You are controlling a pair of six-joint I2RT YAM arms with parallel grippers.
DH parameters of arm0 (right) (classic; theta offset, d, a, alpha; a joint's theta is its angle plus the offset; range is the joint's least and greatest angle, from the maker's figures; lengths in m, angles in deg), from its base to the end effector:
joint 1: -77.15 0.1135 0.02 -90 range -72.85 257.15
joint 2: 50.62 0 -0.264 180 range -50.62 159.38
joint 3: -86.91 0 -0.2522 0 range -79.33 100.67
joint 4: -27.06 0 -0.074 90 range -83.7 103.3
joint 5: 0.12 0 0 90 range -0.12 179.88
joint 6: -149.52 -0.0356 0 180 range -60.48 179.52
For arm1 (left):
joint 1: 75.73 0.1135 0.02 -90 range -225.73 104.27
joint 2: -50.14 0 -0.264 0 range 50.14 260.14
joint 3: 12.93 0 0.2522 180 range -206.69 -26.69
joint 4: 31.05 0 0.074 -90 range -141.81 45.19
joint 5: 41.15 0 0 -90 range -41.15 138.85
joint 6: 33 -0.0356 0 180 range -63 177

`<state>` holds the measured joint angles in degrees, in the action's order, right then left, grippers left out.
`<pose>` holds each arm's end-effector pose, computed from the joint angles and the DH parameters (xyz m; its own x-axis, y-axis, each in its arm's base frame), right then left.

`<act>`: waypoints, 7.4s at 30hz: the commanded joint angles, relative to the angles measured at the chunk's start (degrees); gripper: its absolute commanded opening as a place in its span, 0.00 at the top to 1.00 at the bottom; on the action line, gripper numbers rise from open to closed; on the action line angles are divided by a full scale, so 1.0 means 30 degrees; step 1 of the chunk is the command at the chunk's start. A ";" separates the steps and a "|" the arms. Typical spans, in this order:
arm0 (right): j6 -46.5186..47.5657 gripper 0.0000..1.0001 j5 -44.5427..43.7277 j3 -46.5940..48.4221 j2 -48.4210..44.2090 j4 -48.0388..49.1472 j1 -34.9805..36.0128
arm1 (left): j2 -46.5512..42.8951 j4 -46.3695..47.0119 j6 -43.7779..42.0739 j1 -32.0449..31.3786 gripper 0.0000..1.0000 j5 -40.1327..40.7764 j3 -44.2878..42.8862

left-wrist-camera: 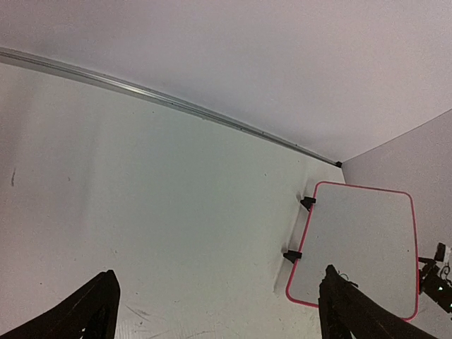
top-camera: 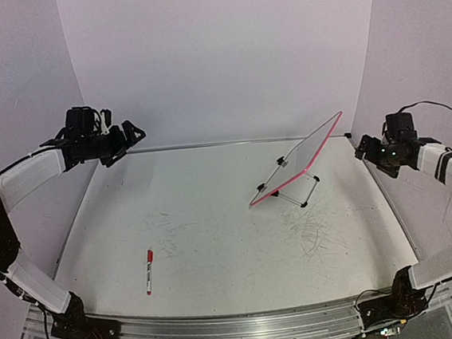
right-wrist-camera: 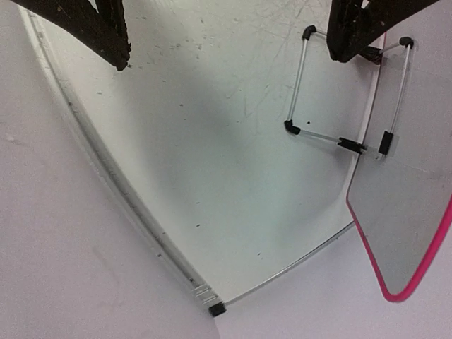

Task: Write a sentence on the whiteboard
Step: Adjust the whiteboard stand at the center of the board.

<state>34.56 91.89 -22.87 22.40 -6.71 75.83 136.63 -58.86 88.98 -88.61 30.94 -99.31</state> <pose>0.2828 -0.0053 0.2884 -0.5422 0.4343 -0.7193 0.2467 0.9006 0.3579 0.3401 -0.0890 0.3260 -0.6398 -0.3707 -0.6732 0.1629 0.7907 -0.5901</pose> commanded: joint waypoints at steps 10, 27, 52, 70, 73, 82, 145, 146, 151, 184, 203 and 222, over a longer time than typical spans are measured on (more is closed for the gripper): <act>-0.6772 0.29 0.8860 0.2026 1.1812 1.0047 -0.0404 | 0.3570 0.0232 0.1373 -0.4186 0.01 -0.1296 -0.0755; -0.6251 0.52 0.9928 0.4132 1.6648 1.1503 0.0854 | 1.3950 0.3685 0.2254 -0.7069 0.24 -0.4242 -0.7763; -0.4073 0.51 1.3927 0.9801 2.0556 1.0184 0.4070 | 1.6009 0.4617 0.1577 -0.7409 0.57 -0.5127 -0.9479; -0.3734 0.34 1.2560 0.2480 1.4747 0.9583 0.0919 | 2.2618 0.7629 0.4880 -0.8069 0.51 -1.0860 -1.7771; -0.3723 0.34 1.2197 0.1794 1.4419 0.9819 0.0923 | 2.3036 0.7611 0.5076 -0.8420 0.54 -1.0905 -1.7967; -0.4844 0.35 1.2884 0.2049 1.5505 1.1070 0.1759 | 2.2031 0.7625 0.5144 -0.8724 0.61 -1.0250 -1.5315; 0.0314 0.28 0.7146 -0.2795 0.6304 0.4937 0.1704 | 1.3635 0.8146 -1.7268 -0.7468 0.35 -0.2151 -0.4128; 0.0239 0.28 0.7067 -0.2965 0.5886 0.4902 0.1712 | 1.4097 0.8144 -1.7457 -0.7457 0.38 -0.2076 -0.4644; 0.0148 0.28 0.6664 -0.3808 0.3837 0.4486 0.1707 | 1.6214 0.8132 -1.8187 -0.7434 0.40 -0.1855 -0.7055; -0.0467 0.26 0.3046 -0.4051 -0.3867 0.1667 0.1702 | 1.7826 0.7875 -1.6443 -0.8186 0.97 0.1046 -0.8988; 0.0755 0.25 0.1859 0.4740 -0.2273 0.0056 0.6948 | 1.2340 1.0161 -0.2415 -0.9919 1.00 1.0493 0.0547; -0.1037 0.35 -0.2157 0.5443 0.9896 0.1183 1.5560 | 1.0211 1.0150 0.3491 -1.1688 0.89 1.1596 0.3919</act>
<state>33.79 88.40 -7.96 46.80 -5.54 121.70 170.41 -26.71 94.84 -123.74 65.62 -89.80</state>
